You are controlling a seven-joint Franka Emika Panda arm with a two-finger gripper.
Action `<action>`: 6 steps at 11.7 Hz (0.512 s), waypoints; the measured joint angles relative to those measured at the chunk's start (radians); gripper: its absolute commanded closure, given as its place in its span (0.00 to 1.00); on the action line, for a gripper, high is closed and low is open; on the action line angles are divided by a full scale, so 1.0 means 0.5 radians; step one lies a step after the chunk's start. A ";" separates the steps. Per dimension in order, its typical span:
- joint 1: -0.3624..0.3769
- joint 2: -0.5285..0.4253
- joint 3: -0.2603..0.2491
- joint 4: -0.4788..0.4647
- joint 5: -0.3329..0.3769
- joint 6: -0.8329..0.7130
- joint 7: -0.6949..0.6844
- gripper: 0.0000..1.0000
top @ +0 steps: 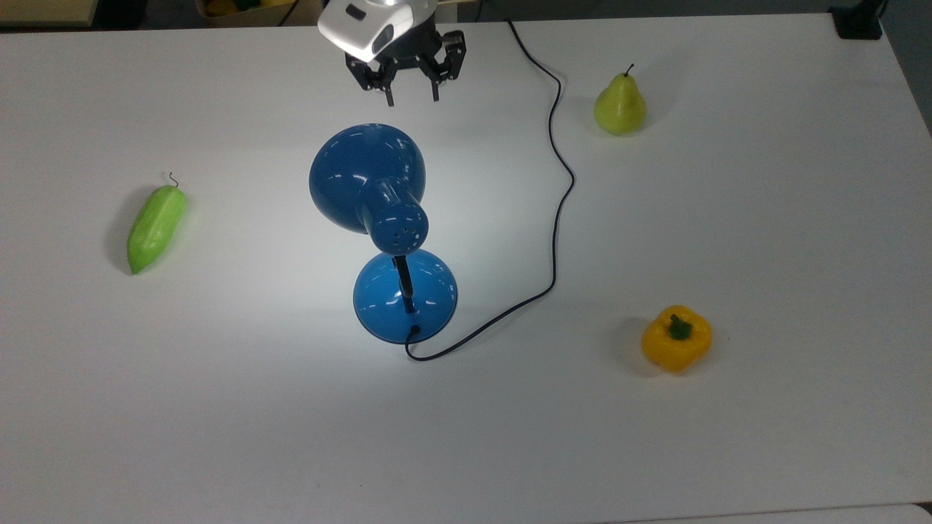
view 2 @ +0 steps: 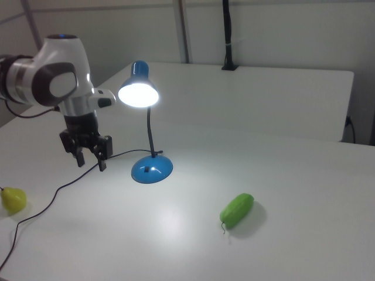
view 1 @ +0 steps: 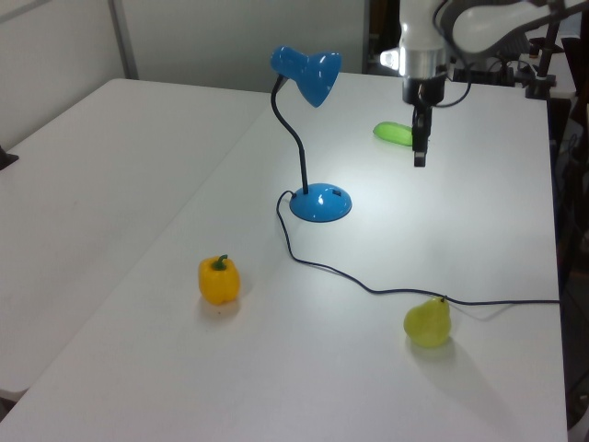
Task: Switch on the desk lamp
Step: 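Lift the gripper up and away from the lit lamp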
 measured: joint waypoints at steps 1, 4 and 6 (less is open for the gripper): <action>0.000 -0.043 0.000 0.031 0.000 -0.091 0.046 0.00; -0.005 -0.098 -0.001 0.315 0.002 -0.482 0.129 0.00; -0.020 -0.099 -0.010 0.534 0.021 -0.675 0.154 0.00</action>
